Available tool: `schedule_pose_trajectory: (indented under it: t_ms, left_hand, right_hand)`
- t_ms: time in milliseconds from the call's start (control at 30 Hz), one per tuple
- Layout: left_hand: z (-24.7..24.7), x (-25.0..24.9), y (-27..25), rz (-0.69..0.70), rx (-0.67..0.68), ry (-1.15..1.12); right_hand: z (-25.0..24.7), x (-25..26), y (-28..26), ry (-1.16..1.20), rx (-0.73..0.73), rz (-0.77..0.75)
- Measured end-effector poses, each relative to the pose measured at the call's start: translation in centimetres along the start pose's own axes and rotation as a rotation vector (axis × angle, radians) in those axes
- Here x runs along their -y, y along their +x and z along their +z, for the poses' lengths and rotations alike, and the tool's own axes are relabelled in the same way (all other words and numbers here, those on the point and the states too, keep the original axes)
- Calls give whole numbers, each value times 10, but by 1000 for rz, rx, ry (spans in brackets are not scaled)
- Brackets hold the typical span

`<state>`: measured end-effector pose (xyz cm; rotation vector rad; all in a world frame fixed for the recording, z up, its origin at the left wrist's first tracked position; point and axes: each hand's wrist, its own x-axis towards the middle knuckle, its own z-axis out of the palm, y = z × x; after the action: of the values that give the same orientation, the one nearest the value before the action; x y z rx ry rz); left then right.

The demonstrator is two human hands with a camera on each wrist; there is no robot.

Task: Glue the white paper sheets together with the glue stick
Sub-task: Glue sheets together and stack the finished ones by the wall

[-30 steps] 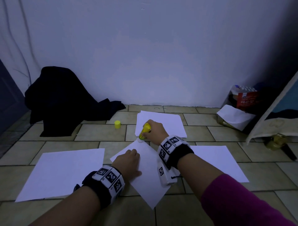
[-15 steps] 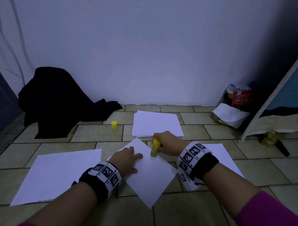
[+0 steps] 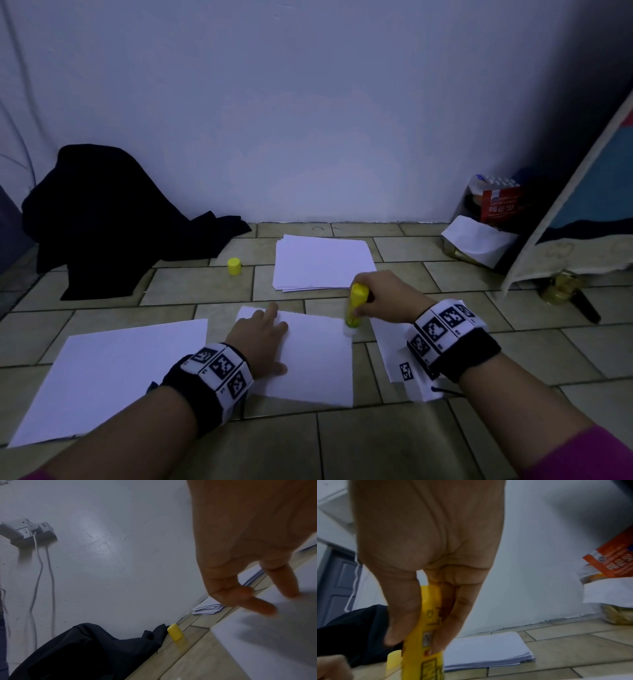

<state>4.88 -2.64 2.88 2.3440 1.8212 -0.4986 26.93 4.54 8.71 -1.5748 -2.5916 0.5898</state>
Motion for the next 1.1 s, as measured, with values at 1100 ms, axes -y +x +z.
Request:
schedule_pose_trajectory:
  t_ms: [1100]
  left_hand:
    - [-1, 3, 3, 218, 99, -4]
  right_hand:
    - [5, 13, 11, -162, 226, 48]
